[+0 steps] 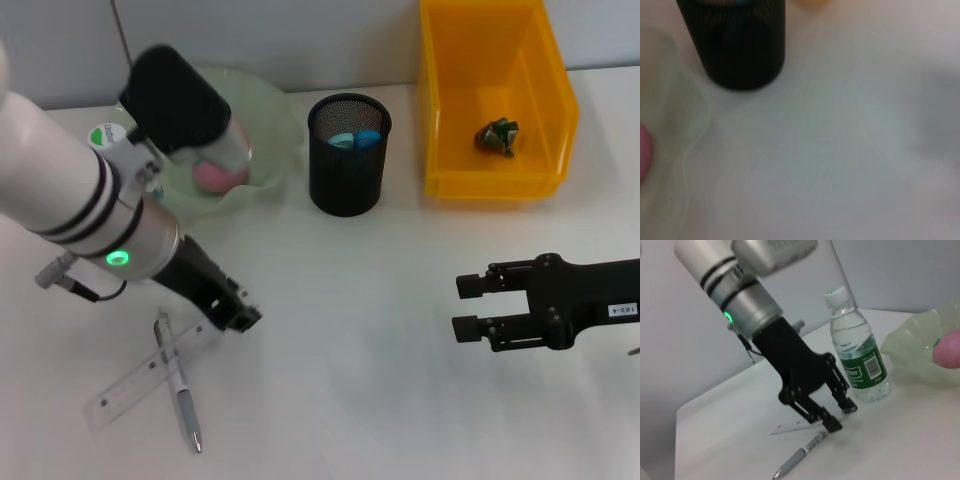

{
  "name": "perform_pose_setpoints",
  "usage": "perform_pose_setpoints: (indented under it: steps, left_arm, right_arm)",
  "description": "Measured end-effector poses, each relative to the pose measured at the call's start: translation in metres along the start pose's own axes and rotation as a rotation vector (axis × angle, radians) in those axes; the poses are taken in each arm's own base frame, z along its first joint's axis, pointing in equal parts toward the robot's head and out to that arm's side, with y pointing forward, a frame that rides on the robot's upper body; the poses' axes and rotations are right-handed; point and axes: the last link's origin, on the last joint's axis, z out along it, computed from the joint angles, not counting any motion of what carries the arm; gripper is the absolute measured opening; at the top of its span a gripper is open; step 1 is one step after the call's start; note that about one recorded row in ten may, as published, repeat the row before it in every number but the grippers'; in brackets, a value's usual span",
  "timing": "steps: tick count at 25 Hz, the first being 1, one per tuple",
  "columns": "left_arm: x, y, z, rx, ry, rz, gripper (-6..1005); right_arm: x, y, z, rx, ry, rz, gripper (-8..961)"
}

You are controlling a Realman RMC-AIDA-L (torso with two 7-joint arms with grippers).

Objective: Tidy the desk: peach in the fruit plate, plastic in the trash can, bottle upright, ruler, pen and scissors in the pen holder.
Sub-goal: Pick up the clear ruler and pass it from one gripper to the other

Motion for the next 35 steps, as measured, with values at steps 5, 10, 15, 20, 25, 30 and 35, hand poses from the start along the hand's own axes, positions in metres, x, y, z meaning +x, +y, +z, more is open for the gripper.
perform_pose_setpoints:
  steps: [5,10,15,20,25,30,35]
  left_arm:
    - [0.006,-0.002,-0.018,-0.067,0.104,-0.047,398]
    - [0.01,-0.004,-0.049,-0.213,0.305,-0.095,402]
    - [0.005,-0.007,-0.076,-0.384,0.602,-0.111,406]
    - [-0.002,-0.012,-0.077,-0.449,0.794,-0.126,410]
    - [-0.01,-0.016,-0.063,-0.503,1.071,-0.129,414]
    - [-0.015,-0.018,-0.047,-0.447,1.232,-0.123,418]
    - [-0.015,-0.018,-0.047,-0.447,1.232,-0.123,423]
  right_arm:
    - [0.001,0.0,-0.002,0.005,0.001,0.003,685]
    - [0.002,-0.002,-0.005,0.014,0.006,0.02,685]
    - [0.005,-0.001,-0.007,0.016,0.017,0.031,684]
    - [0.01,0.0,-0.01,0.02,0.026,0.045,684]
    - [0.013,0.001,-0.016,0.023,0.035,0.06,685]
    - [0.015,0.001,-0.019,0.028,0.043,0.065,685]
    - [0.017,0.002,-0.02,0.038,0.023,0.066,685]
